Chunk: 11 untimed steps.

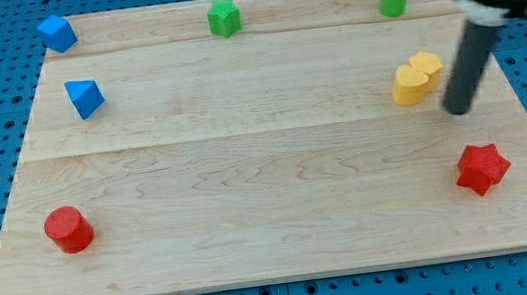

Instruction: Slide the red star left a bit

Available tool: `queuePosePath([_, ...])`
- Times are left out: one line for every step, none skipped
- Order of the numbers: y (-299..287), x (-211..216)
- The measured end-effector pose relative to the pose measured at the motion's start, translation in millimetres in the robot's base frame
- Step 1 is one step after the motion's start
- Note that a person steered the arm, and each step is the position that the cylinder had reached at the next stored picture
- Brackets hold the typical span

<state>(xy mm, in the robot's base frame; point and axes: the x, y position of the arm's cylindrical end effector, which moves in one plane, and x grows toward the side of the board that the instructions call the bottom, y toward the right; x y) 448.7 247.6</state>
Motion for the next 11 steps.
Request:
queuePosePath([62.7, 20.5])
queuePosePath([63.7, 66.0])
queuePosePath([18.6, 79.2])
queuePosePath([-65.0, 79.2])
queuePosePath([-110.4, 79.2])
queuePosePath([-53.4, 78.3])
queuePosePath([-19.5, 91.0])
queuePosePath([-57.0, 114.3])
queuePosePath([-131.1, 114.9])
queuePosePath([-224.3, 99.0])
queuePosePath([-263.0, 95.4])
